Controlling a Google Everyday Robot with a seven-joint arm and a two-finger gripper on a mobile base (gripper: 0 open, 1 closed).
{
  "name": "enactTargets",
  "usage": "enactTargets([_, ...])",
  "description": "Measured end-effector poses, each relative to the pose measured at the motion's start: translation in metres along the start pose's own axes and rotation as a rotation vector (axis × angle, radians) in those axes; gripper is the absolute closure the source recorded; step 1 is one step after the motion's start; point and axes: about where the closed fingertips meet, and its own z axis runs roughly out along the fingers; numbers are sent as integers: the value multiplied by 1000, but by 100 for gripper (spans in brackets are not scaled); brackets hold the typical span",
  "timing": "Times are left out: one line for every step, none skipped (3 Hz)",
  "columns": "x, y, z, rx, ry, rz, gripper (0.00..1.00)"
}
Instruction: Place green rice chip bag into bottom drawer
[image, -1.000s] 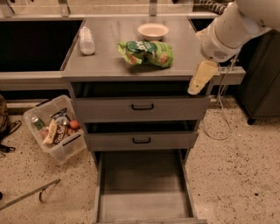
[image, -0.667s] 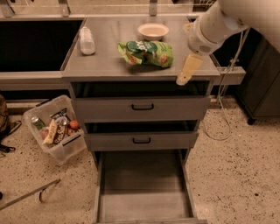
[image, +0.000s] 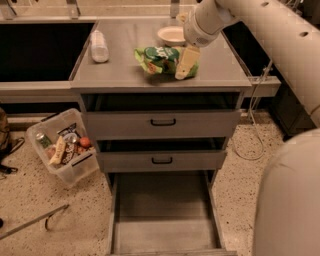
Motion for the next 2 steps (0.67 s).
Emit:
enactTargets([-15,-12,37,-35,-30,-22,0])
enactTargets([-7,-10,72,-97,-35,9,0])
